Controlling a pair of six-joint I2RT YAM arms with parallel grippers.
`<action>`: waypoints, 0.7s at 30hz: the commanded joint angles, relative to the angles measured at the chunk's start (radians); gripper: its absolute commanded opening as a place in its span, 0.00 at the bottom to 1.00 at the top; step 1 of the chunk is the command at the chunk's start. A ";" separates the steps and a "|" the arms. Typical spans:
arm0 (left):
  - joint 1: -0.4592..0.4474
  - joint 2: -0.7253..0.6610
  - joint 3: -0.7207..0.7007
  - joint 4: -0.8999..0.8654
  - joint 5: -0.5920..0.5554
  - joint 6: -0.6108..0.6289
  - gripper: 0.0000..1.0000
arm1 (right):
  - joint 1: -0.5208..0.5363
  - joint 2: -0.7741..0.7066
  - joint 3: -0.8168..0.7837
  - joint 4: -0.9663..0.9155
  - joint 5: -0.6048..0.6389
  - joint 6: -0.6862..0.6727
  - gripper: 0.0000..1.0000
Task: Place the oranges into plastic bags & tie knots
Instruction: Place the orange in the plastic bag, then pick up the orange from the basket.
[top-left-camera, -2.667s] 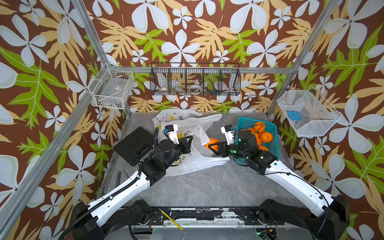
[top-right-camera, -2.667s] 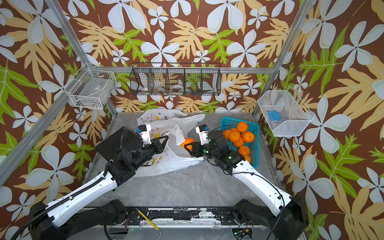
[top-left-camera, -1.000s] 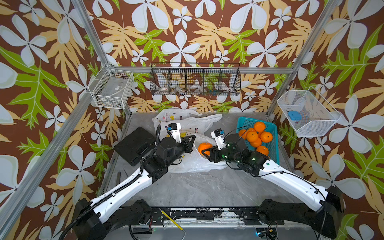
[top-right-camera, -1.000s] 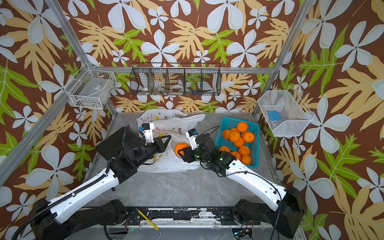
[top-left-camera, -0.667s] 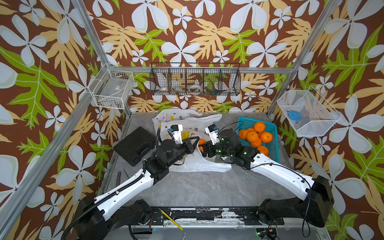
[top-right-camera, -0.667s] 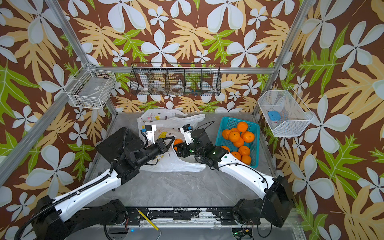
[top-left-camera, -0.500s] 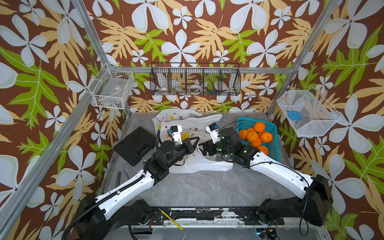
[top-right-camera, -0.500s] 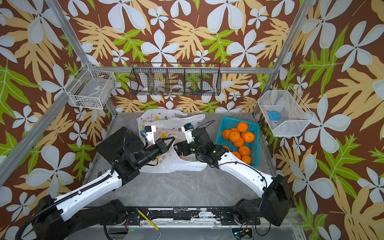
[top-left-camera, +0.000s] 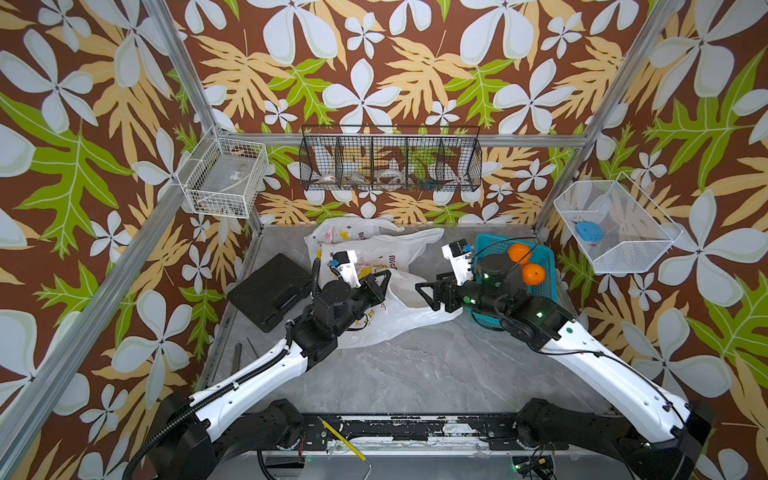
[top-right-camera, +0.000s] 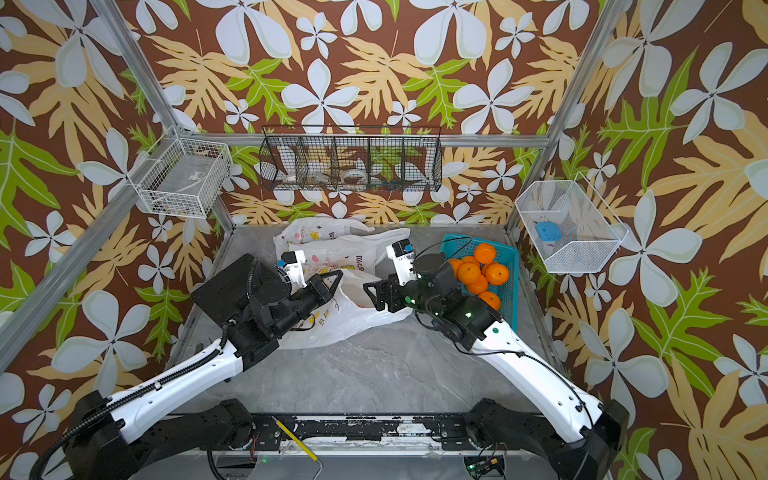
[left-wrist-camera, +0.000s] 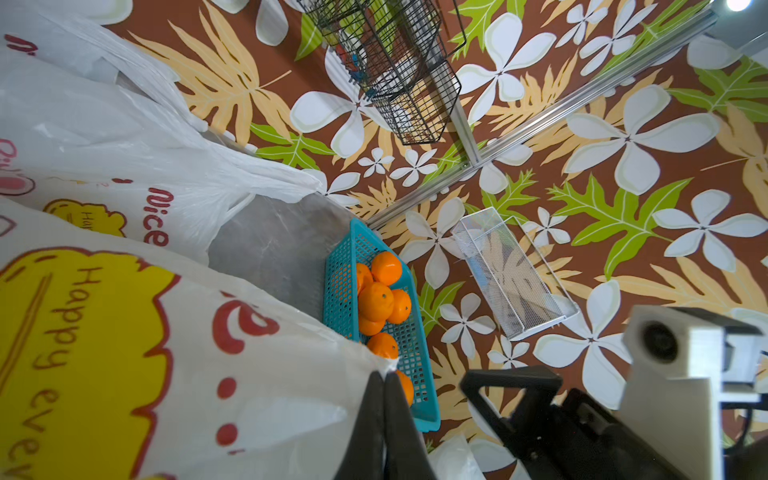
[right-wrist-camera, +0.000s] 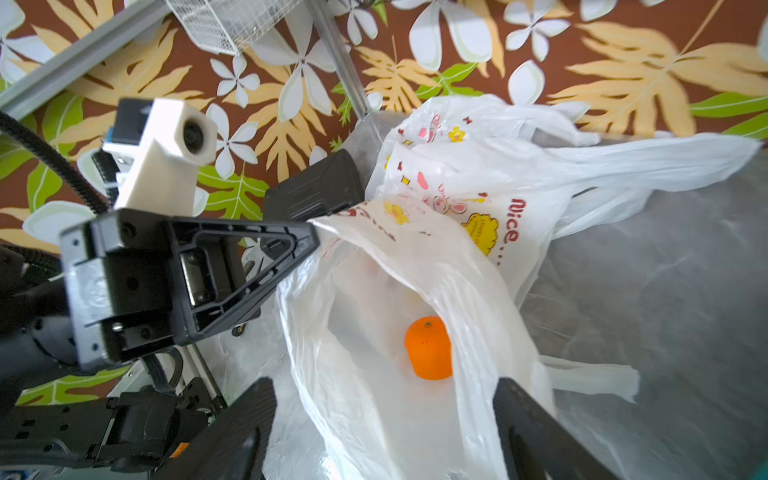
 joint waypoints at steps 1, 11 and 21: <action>0.003 -0.014 -0.002 -0.030 -0.049 0.035 0.00 | -0.071 -0.046 0.019 -0.087 0.036 -0.047 0.88; 0.006 -0.050 -0.005 -0.073 -0.074 0.066 0.00 | -0.634 0.069 -0.127 -0.148 0.059 -0.152 0.92; 0.006 -0.050 -0.005 -0.066 -0.057 0.073 0.00 | -0.735 0.483 0.014 -0.032 0.247 -0.199 0.95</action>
